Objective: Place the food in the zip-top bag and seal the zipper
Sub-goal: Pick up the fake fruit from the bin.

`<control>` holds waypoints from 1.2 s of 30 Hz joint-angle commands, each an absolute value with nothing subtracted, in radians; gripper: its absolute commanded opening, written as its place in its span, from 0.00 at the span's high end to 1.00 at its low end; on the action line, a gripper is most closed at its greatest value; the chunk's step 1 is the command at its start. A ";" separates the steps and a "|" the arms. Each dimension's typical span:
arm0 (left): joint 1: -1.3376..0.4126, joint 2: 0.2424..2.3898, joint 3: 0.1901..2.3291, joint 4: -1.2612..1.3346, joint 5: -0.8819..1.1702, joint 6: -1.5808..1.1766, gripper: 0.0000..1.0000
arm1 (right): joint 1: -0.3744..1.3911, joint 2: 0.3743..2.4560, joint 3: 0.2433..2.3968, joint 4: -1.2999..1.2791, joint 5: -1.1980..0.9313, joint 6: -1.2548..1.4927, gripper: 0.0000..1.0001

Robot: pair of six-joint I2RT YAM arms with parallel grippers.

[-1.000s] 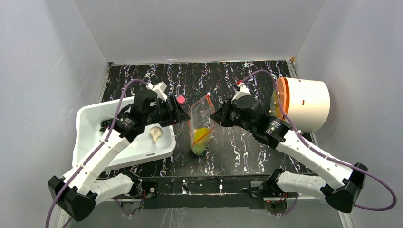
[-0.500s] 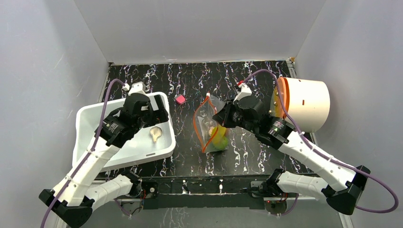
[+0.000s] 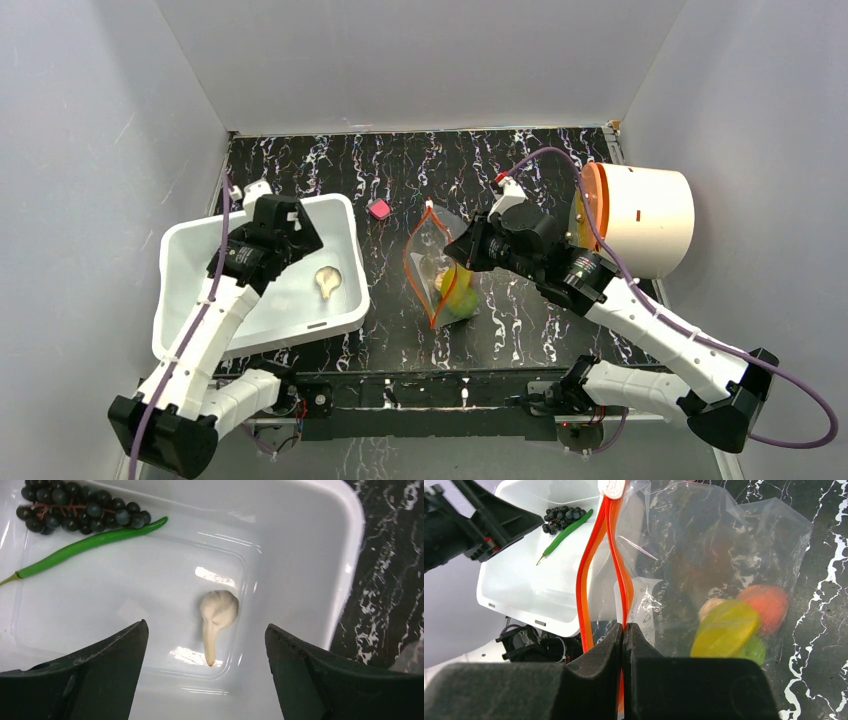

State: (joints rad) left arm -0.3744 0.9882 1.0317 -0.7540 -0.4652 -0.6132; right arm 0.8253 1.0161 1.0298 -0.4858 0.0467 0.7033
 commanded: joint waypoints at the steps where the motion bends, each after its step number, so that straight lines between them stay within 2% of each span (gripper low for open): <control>1: -0.232 1.013 0.962 -0.658 -0.375 -0.644 0.16 | 0.831 0.989 1.047 -0.426 0.033 0.676 1.00; 9: 0.004 1.073 0.856 -0.571 -0.410 -0.757 0.12 | 0.831 0.965 1.041 -0.439 0.047 0.698 1.00; 16: 0.131 1.117 0.795 -0.482 -0.421 -0.885 0.23 | 0.831 0.981 1.105 -0.506 0.071 0.683 1.00; 24: 0.215 1.154 0.773 -0.397 -0.476 -0.905 0.33 | 0.831 1.017 1.151 -0.557 0.080 0.689 1.00; 36: 0.270 1.242 0.784 -0.296 -0.480 -0.775 0.36 | 0.831 1.081 1.231 -0.595 0.122 0.683 1.00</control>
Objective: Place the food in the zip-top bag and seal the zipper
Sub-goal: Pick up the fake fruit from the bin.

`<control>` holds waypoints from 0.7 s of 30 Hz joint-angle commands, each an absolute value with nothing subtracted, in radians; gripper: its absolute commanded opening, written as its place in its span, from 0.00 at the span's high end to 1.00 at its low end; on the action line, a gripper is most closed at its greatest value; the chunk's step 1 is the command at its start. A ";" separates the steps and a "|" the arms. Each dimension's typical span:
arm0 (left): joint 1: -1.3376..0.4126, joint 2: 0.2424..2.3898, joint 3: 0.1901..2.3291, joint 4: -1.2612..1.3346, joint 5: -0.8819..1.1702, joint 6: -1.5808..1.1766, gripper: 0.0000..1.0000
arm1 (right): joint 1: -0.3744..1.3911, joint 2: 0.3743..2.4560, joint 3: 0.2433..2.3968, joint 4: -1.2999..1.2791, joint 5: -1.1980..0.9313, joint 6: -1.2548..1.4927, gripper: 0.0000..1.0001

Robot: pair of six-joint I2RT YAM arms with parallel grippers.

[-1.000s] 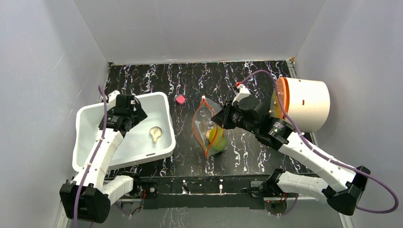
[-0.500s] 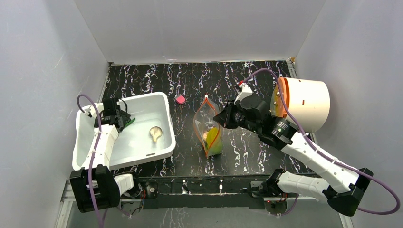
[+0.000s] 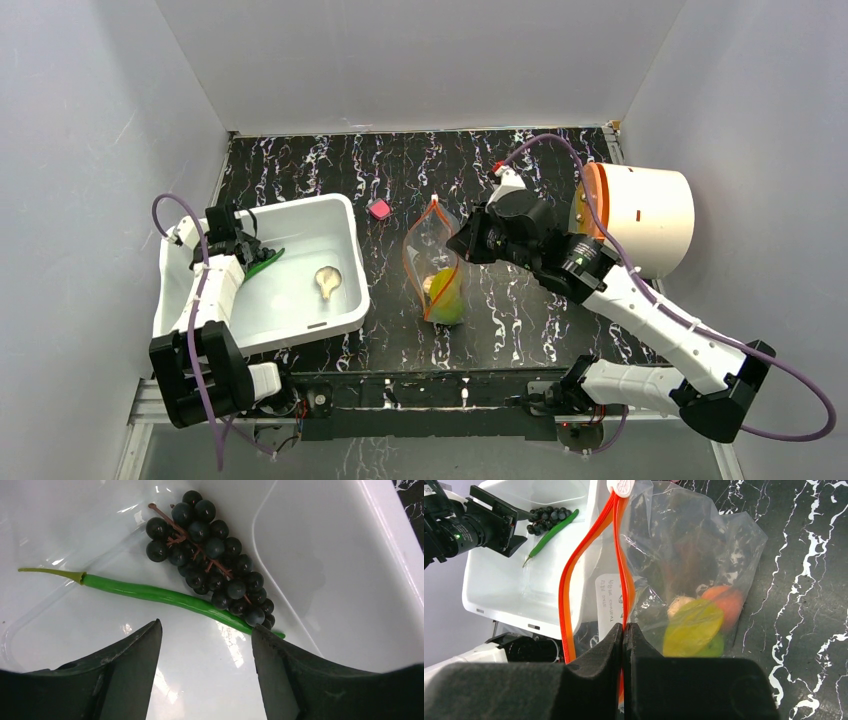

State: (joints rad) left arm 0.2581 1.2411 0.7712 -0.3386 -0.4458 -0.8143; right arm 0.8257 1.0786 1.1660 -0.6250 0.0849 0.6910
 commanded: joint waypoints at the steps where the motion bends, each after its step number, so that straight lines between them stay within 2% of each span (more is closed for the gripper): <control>1: 0.273 1.249 0.783 -0.290 -0.485 -0.767 0.36 | 0.831 1.086 1.235 -0.598 0.120 0.682 1.00; 7: 0.290 1.282 0.768 -0.247 -0.487 -0.754 0.39 | 0.831 1.113 1.256 -0.609 0.118 0.681 1.00; 21: 0.350 1.347 0.756 -0.250 -0.529 -0.925 0.43 | 0.831 1.164 1.294 -0.614 0.121 0.676 1.00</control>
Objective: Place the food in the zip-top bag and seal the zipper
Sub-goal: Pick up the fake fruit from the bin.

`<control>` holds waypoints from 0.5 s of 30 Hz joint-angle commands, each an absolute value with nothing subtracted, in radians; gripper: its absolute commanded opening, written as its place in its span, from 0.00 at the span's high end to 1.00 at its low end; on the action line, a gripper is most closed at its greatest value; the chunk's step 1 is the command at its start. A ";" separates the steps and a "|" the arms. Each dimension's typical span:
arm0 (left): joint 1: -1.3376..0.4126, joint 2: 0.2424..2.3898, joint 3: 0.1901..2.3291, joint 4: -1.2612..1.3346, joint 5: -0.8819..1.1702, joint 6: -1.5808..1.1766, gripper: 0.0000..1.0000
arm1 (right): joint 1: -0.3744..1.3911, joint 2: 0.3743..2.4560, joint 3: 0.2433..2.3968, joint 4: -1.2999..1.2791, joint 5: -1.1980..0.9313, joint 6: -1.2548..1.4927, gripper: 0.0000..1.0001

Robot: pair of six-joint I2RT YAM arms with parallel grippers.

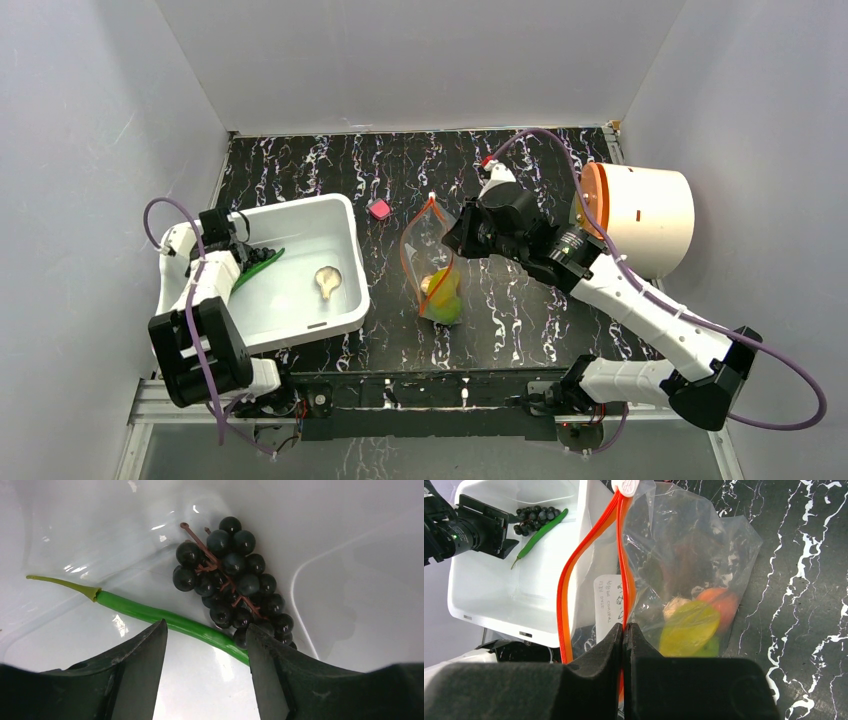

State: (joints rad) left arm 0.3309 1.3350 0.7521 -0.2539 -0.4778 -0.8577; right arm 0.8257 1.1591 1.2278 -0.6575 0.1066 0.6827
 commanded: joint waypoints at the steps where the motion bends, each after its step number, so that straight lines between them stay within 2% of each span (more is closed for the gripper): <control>1: 0.352 1.352 0.756 -0.243 -0.531 -0.934 0.44 | 0.831 1.167 1.297 -0.614 0.118 0.676 1.00; 7: 0.363 1.410 0.775 -0.236 -0.536 -0.982 0.49 | 0.831 1.166 1.287 -0.609 0.129 0.674 1.00; 15: 0.373 1.460 0.777 -0.180 -0.515 -0.996 0.46 | 0.831 1.181 1.289 -0.609 0.130 0.672 1.00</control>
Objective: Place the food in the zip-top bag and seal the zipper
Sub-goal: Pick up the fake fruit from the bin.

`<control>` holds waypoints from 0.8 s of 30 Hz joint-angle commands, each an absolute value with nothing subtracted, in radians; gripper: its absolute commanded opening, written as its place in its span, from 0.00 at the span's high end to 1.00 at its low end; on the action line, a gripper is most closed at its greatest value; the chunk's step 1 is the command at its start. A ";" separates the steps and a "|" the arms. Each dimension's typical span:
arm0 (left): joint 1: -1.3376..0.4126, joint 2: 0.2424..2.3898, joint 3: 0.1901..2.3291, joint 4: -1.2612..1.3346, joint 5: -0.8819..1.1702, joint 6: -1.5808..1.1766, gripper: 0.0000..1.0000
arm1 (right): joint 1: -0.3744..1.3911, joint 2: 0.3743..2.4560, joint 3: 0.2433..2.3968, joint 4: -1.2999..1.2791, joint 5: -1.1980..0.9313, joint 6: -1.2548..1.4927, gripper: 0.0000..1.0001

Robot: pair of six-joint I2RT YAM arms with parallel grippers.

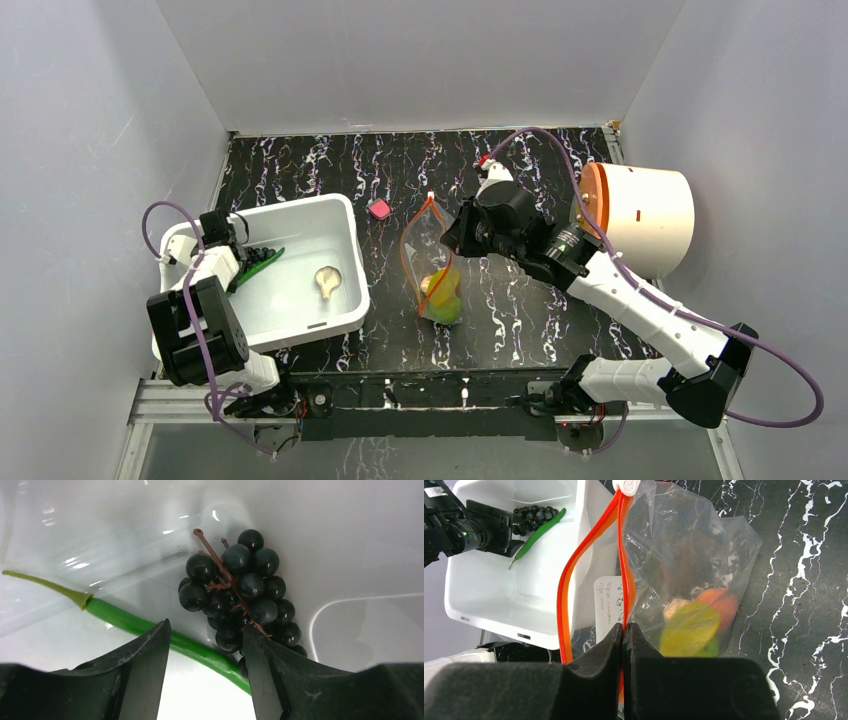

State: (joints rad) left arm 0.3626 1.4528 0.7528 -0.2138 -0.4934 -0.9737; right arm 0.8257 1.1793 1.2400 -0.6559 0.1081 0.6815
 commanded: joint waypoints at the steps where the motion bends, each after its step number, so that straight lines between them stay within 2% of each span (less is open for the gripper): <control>1: 0.373 1.466 0.776 -0.169 -0.509 -0.993 0.46 | 0.831 1.182 1.289 -0.607 0.129 0.671 1.00; 10: 0.374 1.483 0.763 -0.120 -0.481 -0.979 0.41 | 0.831 1.192 1.288 -0.598 0.120 0.674 1.00; 24: 0.374 1.460 0.755 -0.198 -0.477 -0.992 0.65 | 0.831 1.170 1.266 -0.589 0.114 0.689 1.00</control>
State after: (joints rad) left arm 0.3664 1.4998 0.7536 -0.1406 -0.4591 -0.9894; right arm 0.8257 1.1931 1.2400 -0.6540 0.1078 0.6830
